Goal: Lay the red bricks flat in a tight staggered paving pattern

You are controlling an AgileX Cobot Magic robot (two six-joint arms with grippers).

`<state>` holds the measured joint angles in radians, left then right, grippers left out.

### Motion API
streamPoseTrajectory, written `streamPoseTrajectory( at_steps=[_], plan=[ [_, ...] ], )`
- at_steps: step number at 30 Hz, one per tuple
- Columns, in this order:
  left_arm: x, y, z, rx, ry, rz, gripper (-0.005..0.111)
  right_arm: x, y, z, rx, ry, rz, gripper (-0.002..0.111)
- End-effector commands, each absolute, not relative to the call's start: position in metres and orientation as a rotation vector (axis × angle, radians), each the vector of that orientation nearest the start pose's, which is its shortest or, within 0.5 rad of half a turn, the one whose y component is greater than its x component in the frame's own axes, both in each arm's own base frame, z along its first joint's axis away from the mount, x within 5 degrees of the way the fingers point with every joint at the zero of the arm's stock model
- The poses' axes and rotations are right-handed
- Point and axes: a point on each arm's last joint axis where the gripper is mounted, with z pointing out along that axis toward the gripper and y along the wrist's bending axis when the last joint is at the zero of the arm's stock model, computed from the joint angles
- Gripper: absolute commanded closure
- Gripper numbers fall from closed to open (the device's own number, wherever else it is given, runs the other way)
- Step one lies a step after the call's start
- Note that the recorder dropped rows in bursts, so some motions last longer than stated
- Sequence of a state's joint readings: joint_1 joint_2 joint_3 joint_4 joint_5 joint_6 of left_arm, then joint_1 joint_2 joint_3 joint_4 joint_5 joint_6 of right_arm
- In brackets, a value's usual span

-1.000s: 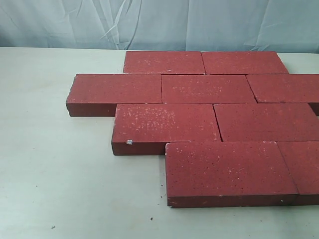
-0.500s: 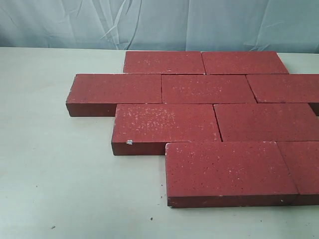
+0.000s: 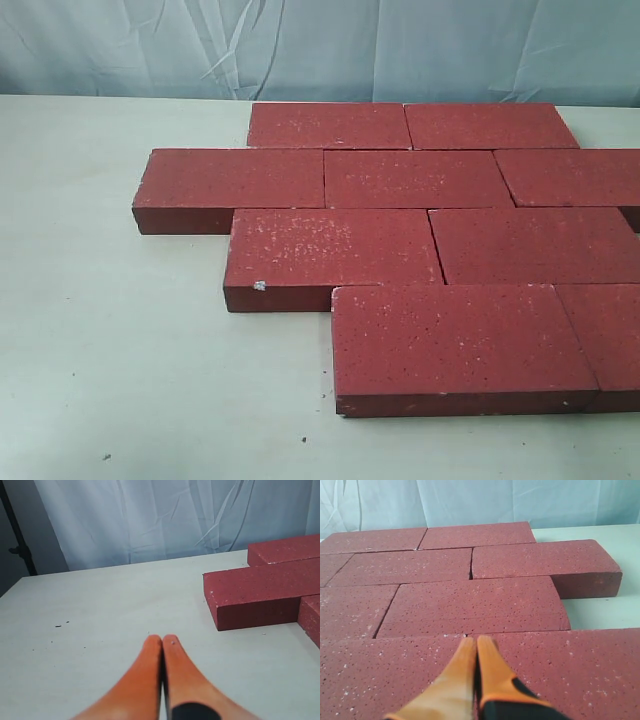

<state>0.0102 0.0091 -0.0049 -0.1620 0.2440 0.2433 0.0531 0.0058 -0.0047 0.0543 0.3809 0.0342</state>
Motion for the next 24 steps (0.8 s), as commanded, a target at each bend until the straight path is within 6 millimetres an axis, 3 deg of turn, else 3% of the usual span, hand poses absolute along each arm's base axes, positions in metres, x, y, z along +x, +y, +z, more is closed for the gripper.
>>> streamPoseTrajectory(
  at_steps=[1,24],
  plan=[
    [0.0554,-0.0032,0.1919,0.091,1.716,0.032,0.107,0.0527,0.0046,0.1801,0.012,1.853,0.112,0.109],
    [0.0555,-0.0011,0.1918,-0.048,1.719,-0.055,0.107,0.0527,0.0046,0.1799,0.012,1.855,0.112,0.109]
  ],
)
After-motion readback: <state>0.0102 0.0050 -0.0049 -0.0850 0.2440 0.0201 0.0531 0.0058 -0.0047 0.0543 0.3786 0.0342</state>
